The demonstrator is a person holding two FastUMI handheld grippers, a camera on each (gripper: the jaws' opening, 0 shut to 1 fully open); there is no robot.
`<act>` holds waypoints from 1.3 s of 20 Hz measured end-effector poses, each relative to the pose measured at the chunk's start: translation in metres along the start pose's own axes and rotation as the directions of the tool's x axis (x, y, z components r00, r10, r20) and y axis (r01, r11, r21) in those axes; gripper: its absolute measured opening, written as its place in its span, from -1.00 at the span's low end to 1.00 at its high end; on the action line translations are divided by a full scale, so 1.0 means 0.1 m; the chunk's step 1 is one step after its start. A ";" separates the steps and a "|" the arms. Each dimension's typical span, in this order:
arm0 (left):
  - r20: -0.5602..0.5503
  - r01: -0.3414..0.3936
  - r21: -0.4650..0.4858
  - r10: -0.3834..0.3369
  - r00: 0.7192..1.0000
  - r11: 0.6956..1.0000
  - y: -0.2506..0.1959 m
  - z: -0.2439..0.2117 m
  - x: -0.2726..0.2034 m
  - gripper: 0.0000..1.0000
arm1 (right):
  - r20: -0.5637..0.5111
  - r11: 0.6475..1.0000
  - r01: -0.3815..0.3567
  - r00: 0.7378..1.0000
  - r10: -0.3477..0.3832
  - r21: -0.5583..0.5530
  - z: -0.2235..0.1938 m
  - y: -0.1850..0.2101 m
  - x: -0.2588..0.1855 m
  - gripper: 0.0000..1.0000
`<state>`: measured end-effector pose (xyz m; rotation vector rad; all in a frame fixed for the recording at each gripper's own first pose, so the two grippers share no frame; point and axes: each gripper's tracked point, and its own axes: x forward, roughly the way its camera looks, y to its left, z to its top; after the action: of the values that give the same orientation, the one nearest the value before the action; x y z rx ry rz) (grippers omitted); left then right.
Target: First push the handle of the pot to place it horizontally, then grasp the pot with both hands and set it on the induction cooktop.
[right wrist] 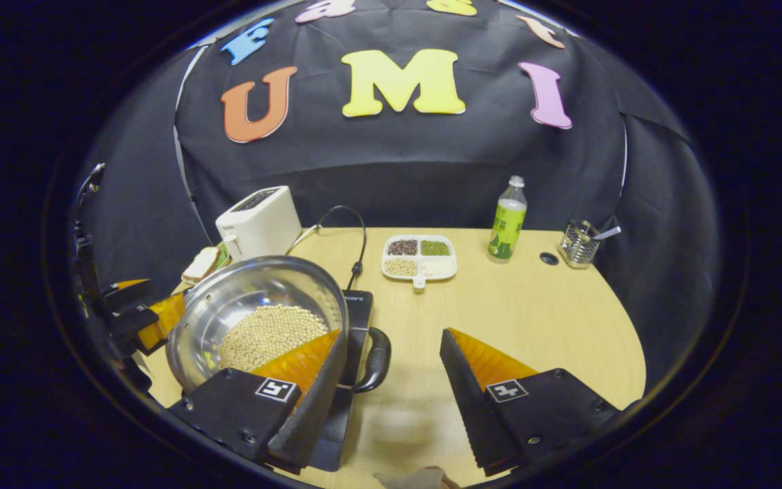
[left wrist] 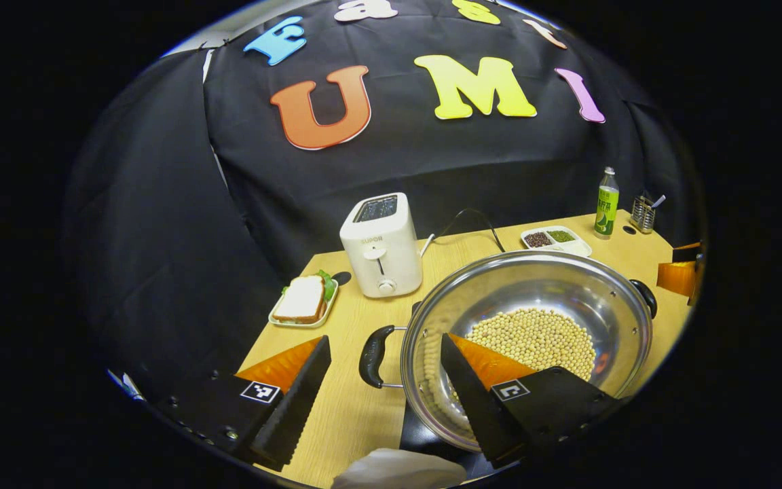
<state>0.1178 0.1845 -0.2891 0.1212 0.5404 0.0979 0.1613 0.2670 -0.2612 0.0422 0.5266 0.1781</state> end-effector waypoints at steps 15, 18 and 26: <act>0.293 0.063 -0.105 -0.030 0.956 0.992 -1.35 1.53 -2.01 0.92 | 0.308 0.994 0.015 0.951 0.020 -0.112 1.02 -1.54 -1.91 1.00; 0.344 0.081 -0.105 -0.040 0.938 0.991 -1.64 1.74 -2.33 0.92 | 0.344 0.996 0.019 0.939 0.012 -0.086 1.12 -1.84 -2.20 1.00; 0.403 0.100 -0.133 -0.038 0.914 0.986 -2.01 2.04 -2.81 0.93 | 0.430 0.998 0.058 0.901 -0.048 -0.011 1.33 -2.60 -2.71 1.00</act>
<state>-0.0041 -0.0676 -0.0018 -0.0280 0.1255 0.0424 0.0392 -0.0366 -0.0336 0.0428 0.0822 0.1163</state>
